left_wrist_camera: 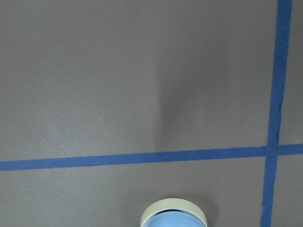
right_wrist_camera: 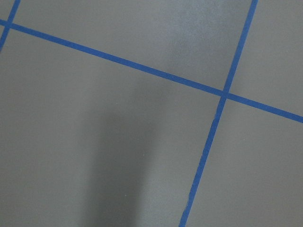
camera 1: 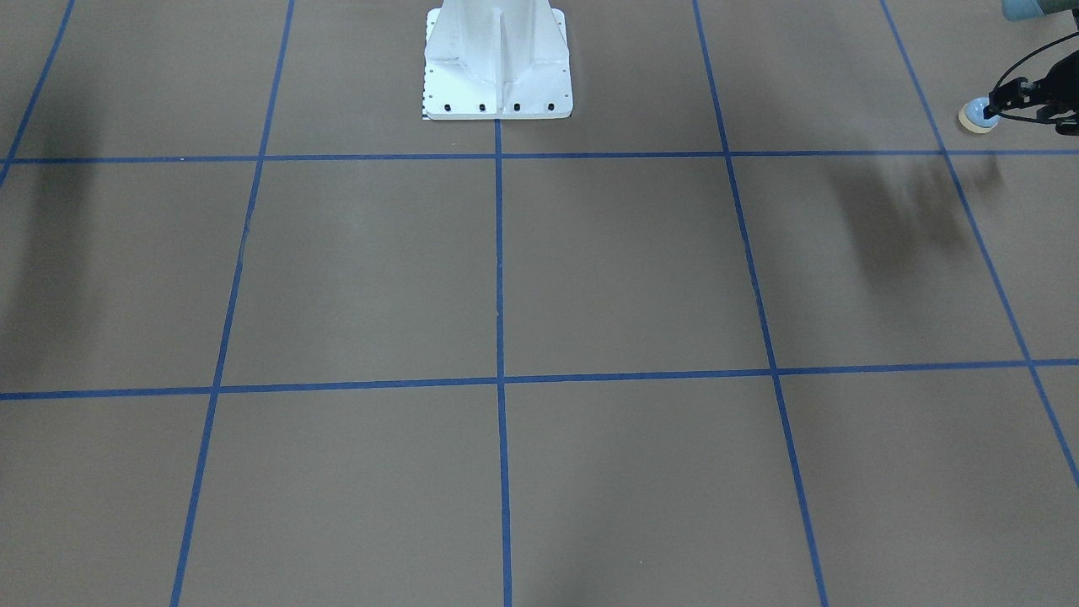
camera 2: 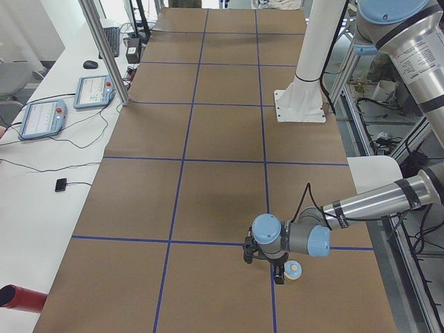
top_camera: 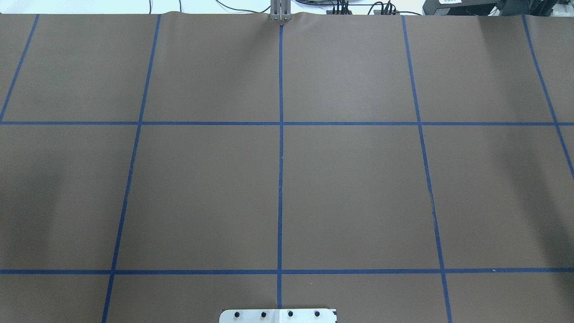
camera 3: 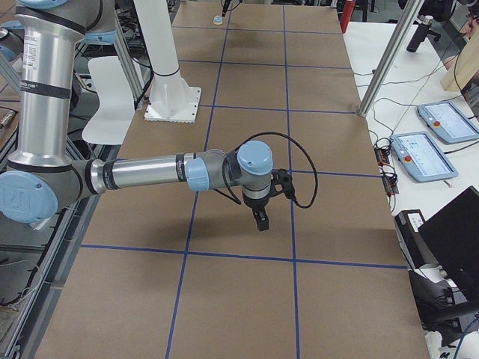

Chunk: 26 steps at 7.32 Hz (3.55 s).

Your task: Place and press bell with both arms

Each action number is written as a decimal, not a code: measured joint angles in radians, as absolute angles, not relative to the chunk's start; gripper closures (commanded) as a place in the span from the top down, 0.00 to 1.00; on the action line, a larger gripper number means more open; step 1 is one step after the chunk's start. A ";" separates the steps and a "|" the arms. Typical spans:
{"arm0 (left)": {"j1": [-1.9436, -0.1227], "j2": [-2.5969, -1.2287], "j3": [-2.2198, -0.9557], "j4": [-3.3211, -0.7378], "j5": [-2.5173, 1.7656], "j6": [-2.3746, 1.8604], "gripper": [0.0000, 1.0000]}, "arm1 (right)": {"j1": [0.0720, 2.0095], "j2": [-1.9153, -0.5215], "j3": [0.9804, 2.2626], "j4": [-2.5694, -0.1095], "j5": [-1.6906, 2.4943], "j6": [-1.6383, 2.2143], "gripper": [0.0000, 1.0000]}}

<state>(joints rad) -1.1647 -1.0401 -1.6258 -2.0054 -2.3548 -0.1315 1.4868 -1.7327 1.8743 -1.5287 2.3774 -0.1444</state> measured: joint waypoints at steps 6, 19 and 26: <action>-1.057 -1.069 -1.550 -2.068 -2.355 -0.140 1.00 | 1.470 -1.733 1.873 -1.529 2.375 -0.135 1.00; -0.961 -1.071 -1.516 -2.072 -2.356 -0.183 0.96 | 1.457 -1.733 1.866 -1.530 2.376 -0.125 1.00; -0.956 -1.071 -1.503 -2.075 -2.355 -0.184 0.00 | 1.444 -1.733 1.864 -1.529 2.376 -0.104 1.00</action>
<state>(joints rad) -0.9564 -1.0706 -1.5033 -2.0751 -2.3548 -0.1838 1.4441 -1.7334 1.8638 -1.5294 2.3761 -0.1041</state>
